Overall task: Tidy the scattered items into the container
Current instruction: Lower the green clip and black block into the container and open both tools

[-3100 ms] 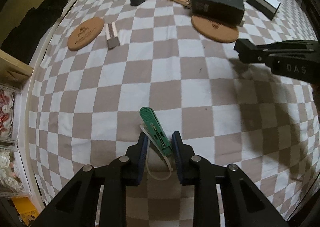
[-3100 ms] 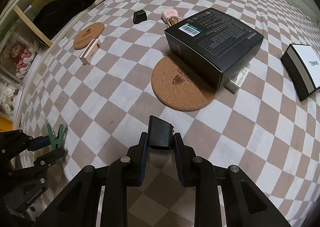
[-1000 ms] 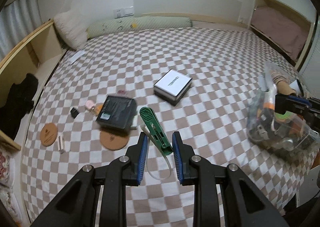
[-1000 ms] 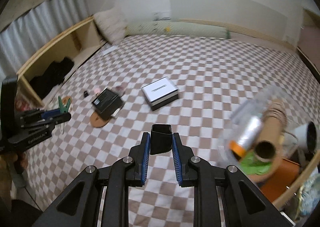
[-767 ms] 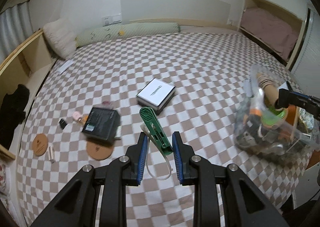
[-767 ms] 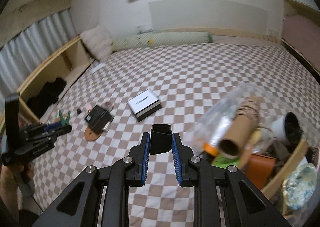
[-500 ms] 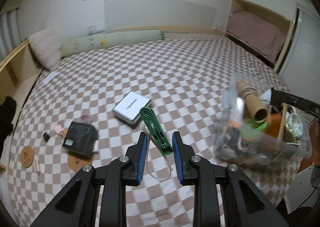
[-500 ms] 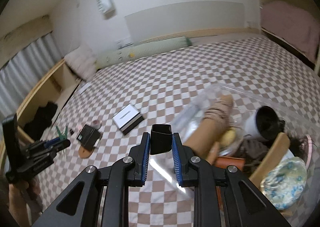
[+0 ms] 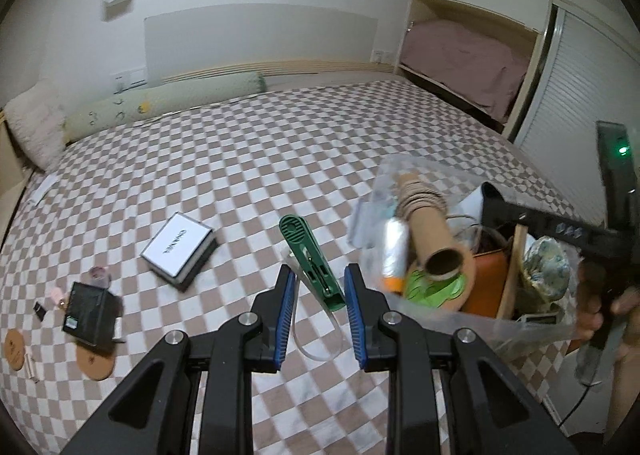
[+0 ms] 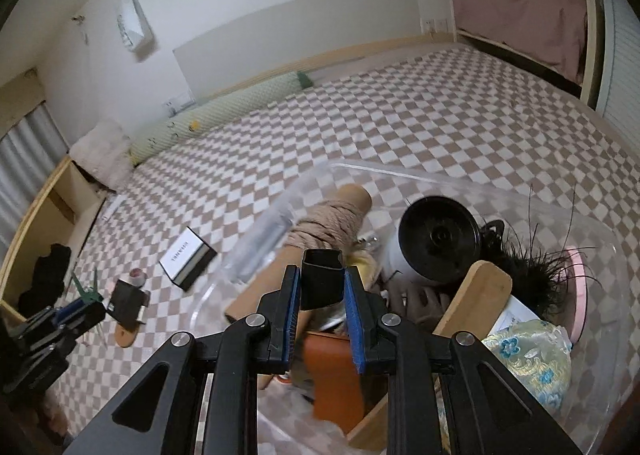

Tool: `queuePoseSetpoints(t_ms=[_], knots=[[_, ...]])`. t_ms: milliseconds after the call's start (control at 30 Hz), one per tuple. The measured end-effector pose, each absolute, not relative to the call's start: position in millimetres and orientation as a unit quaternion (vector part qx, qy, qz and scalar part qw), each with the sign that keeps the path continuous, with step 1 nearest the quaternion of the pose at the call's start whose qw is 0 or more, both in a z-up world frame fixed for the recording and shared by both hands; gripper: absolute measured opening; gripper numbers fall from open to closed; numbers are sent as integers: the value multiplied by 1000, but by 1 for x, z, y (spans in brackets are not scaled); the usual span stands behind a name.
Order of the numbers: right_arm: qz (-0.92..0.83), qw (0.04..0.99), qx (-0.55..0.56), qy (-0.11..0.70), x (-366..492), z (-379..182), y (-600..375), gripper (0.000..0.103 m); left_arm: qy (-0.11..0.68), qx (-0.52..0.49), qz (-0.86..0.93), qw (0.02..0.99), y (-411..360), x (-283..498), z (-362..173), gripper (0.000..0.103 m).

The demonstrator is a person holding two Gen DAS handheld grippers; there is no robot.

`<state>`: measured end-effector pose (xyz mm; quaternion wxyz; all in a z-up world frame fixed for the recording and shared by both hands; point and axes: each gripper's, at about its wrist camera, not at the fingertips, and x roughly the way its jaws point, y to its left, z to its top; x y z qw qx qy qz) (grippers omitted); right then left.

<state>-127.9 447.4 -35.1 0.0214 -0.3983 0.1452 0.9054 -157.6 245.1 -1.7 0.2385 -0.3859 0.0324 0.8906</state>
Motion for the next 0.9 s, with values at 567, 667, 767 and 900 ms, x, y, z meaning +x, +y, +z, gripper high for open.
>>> queuePoseSetpoints(t_ms=[567, 667, 767, 900], knots=[[897, 29, -408, 170, -137, -54, 464, 23, 14, -386, 874, 296, 300, -172, -12, 25], [897, 30, -406, 172, -136, -53, 463, 23, 12, -390, 870, 302, 309, -177, -20, 25], [899, 29, -403, 171, -134, -52, 462, 23, 14, -395, 866, 307, 319, -181, -28, 25], [901, 28, -399, 171, -133, -50, 461, 23, 22, -412, 854, 316, 331, -183, -40, 26]])
